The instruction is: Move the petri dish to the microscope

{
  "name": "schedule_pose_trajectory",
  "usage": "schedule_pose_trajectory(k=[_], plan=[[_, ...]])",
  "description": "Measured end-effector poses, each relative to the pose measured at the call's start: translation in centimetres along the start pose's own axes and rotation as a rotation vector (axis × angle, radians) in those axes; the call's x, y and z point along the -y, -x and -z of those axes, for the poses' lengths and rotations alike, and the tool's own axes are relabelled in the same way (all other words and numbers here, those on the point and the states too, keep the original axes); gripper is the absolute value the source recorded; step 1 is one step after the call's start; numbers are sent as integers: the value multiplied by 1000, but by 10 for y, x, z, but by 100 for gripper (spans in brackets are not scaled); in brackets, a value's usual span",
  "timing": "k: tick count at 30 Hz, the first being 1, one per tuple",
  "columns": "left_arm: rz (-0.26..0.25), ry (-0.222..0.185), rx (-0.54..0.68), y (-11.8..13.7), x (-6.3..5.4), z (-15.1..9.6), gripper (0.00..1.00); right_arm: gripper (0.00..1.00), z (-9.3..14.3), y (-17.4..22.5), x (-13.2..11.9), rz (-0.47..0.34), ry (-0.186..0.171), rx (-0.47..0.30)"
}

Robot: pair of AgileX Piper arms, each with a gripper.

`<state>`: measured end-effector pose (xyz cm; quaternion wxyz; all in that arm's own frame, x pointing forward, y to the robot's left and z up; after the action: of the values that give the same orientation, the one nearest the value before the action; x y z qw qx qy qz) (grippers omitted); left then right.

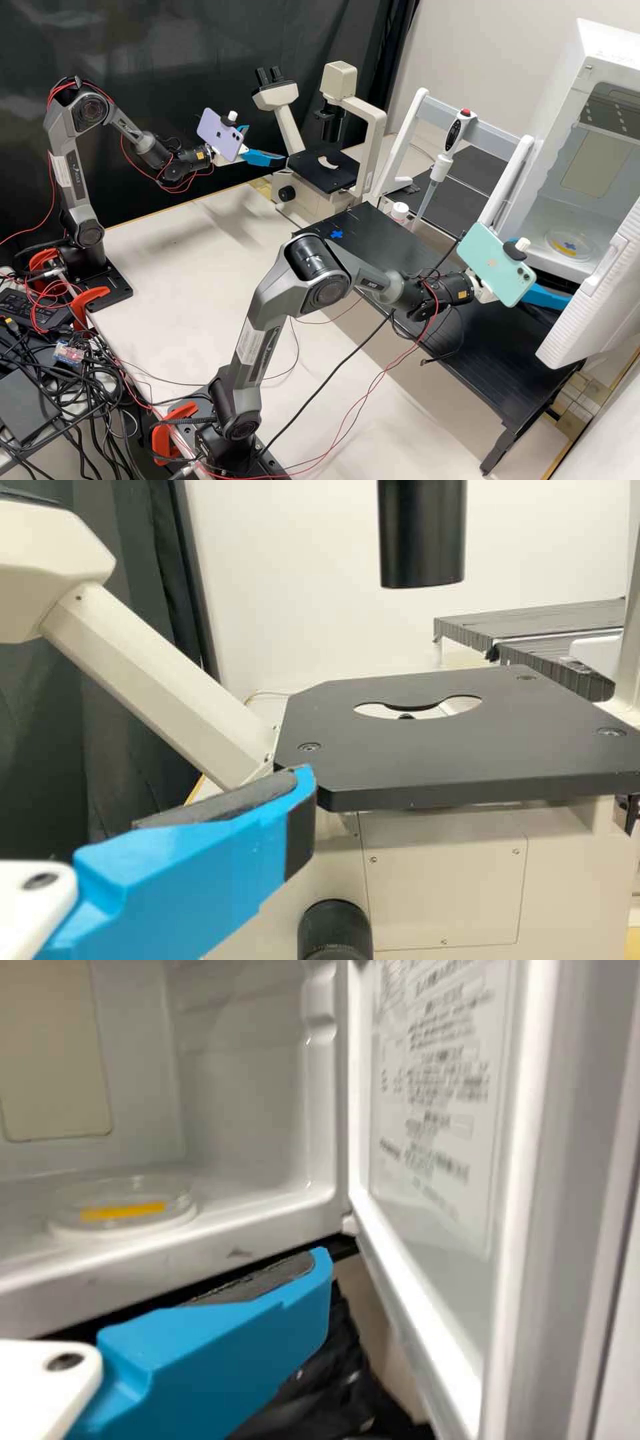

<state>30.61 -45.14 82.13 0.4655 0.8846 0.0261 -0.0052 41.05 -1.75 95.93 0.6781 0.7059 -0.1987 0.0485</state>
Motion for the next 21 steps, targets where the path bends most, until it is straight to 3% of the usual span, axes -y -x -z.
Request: schedule_pose_trajectory(k=[9,15,21], plan=[[0,0,0,0,0,0,100,100,16,-24,-10,-49,-18,-13],[0,0,0,0,0,0,100,100,30,-41,1,-11,40,-21],[0,0,0,0,0,0,100,100,38,-61,16,15,57,-6]])
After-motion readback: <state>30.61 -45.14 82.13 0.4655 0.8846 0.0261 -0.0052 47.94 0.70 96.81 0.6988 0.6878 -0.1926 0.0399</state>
